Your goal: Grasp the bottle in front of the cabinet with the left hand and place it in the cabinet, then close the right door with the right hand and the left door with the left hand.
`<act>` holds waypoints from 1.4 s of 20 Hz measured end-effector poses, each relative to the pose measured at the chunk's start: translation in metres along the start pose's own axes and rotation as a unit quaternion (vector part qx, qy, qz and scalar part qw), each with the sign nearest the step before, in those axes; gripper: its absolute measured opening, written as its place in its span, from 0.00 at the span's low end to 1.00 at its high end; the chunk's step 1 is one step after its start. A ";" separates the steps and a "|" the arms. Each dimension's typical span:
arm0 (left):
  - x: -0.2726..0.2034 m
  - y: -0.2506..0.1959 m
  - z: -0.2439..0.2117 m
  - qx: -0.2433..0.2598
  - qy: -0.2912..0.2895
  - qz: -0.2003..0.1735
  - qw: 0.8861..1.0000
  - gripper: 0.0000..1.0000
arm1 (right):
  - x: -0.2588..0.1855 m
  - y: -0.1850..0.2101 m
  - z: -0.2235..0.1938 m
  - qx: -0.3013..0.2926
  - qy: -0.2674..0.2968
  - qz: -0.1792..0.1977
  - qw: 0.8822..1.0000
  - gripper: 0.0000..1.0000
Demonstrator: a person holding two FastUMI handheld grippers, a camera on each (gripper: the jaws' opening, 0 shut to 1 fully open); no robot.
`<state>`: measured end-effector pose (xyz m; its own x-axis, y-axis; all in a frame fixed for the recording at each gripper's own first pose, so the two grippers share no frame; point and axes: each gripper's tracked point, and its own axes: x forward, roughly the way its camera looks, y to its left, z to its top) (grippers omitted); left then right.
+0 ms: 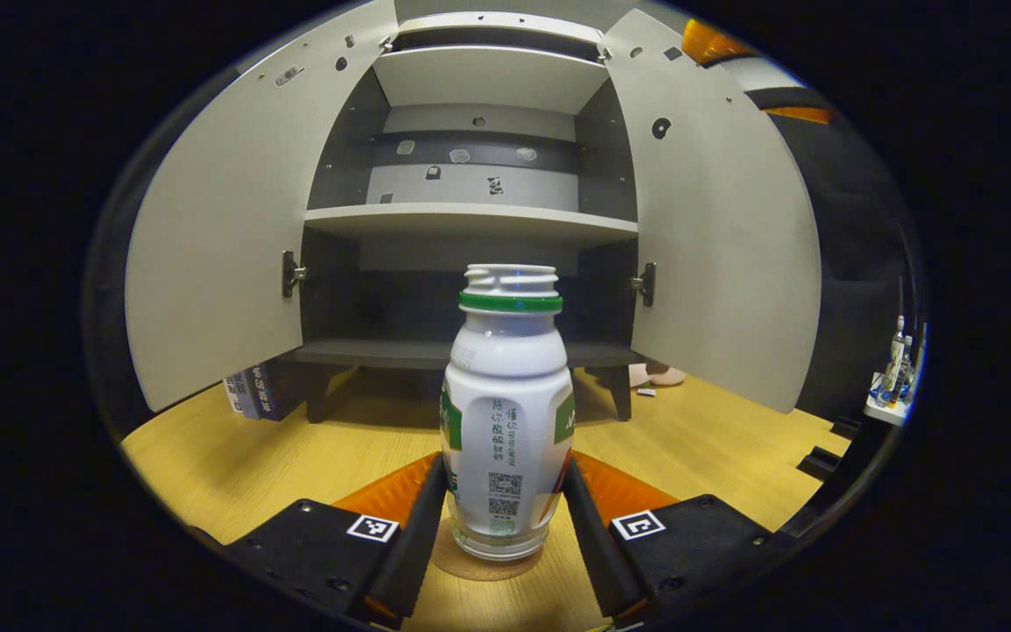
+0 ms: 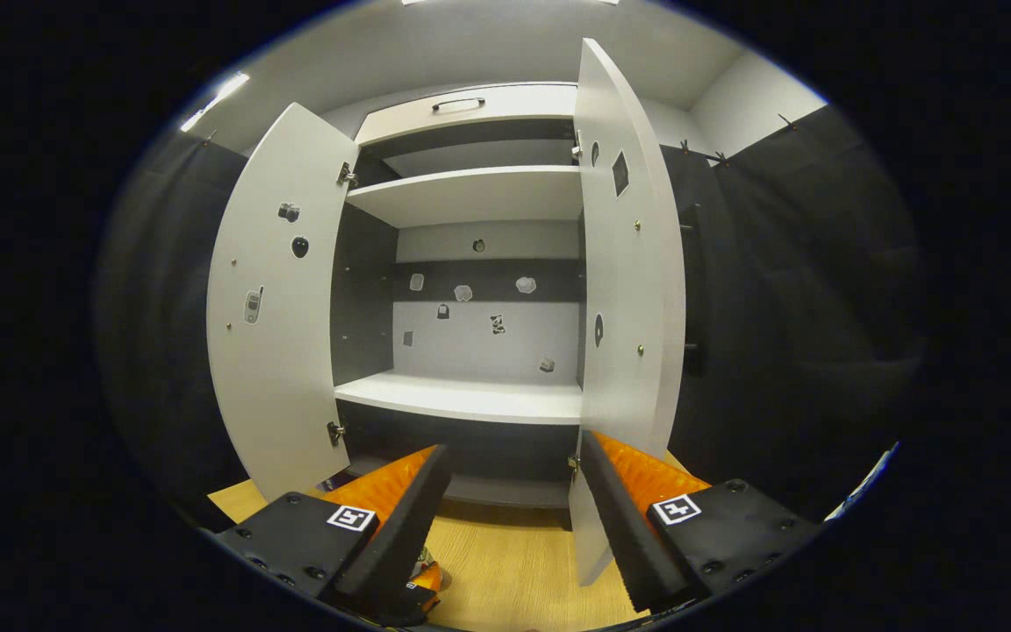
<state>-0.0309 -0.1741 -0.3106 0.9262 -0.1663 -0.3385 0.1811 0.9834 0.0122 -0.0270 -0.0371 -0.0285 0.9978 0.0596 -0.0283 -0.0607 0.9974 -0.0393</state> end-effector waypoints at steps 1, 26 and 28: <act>-0.004 0.001 0.011 -0.011 0.006 -0.003 1.000 0.74 | 0.000 -0.001 -0.001 0.000 0.001 -0.002 1.000 0.98; 0.113 0.038 0.413 -0.006 -0.118 -0.072 0.990 0.74 | -0.027 -0.030 -0.020 0.025 -0.014 -0.067 0.997 0.98; 0.144 0.027 0.413 0.013 -0.109 -0.073 0.991 0.74 | -0.032 -0.044 -0.020 0.028 -0.018 -0.088 0.996 0.98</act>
<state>0.2444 -0.2014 0.0299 0.9382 -0.3216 -0.1276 0.3247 0.9458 0.0035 -0.0569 -0.0833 -0.0459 0.9932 -0.1162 0.0109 0.1160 0.9931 0.0145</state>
